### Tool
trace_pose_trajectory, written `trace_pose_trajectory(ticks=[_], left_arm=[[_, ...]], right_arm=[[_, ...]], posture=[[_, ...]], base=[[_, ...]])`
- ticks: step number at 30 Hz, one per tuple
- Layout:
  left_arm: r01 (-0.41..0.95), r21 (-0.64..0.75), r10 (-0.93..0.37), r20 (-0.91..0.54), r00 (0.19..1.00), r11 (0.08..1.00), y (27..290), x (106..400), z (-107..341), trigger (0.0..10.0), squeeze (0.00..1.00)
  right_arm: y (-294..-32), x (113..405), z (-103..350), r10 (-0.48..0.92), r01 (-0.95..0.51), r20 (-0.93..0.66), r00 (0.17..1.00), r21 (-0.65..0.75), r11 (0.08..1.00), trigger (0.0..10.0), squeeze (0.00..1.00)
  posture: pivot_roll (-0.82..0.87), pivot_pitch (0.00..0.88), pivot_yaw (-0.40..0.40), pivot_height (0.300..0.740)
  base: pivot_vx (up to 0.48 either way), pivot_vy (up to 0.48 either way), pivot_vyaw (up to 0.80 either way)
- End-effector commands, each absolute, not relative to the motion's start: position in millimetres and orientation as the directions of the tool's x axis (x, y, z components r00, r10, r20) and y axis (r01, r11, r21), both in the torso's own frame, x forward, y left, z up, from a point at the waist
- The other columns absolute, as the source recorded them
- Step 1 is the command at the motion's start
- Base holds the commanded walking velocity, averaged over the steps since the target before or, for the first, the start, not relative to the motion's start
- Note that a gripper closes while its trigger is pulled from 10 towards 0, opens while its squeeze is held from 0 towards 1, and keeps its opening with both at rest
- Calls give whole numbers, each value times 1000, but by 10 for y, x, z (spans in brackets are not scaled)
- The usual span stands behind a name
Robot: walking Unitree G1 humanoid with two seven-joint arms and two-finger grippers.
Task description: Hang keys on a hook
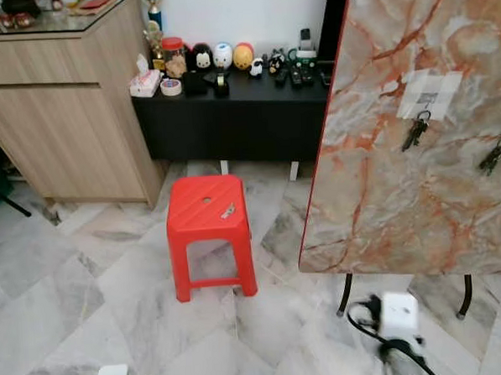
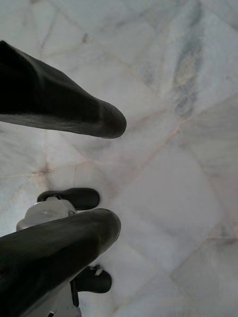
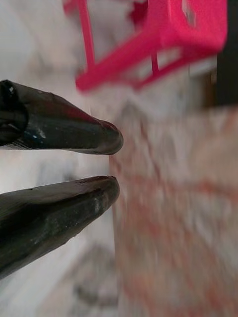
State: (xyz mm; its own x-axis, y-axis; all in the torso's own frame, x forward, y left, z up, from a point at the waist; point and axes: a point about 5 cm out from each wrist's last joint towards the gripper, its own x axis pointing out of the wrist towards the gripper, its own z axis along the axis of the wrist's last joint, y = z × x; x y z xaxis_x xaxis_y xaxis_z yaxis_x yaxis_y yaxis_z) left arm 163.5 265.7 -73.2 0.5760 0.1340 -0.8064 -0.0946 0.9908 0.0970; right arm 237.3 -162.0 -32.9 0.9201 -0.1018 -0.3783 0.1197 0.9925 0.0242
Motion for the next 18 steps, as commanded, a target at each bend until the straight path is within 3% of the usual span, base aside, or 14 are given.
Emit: trace_pose_trajectory(ticks=[1,3,7,10,11,16,18], left_arm=[[-100,103,142,-815,561,990,2668,1578,-755,10000,0],[-102,104,144,-815,561,989,2669,1578,-755,10000,0],[-104,107,147,-815,561,989,2672,1577,-754,10000,0],[-104,109,149,-815,561,989,2673,1576,-754,10000,0],[-104,112,151,-814,560,988,2678,1575,-753,10000,0],[-104,115,154,-813,561,988,2686,1578,-749,10000,0],[-101,117,154,-813,561,988,2688,1579,-748,10000,0]], right_arm=[[-1641,2412,-272,-87,118,-334,939,75,990,10000,0],[-1628,2451,-199,-84,115,-277,957,96,989,10000,0],[-1648,2435,21,-63,62,-94,994,-20,998,10000,0],[-1696,2343,75,-62,60,-48,997,-48,997,10000,0],[-1775,2194,112,-67,65,-24,997,-85,994,10000,0],[-1899,1943,101,-102,96,-55,993,-99,990,10000,0],[-1926,1832,-85,-111,89,-179,978,-124,988,10000,0]], posture=[[55,0,-39,740],[55,0,-39,740],[55,0,-39,740],[58,0,-45,740],[55,0,-46,740],[50,0,-44,740],[44,0,-42,740]], base=[[0,0,0],[0,0,0],[0,0,0],[0,0,0],[0,0,0],[0,0,0],[0,0,0]])
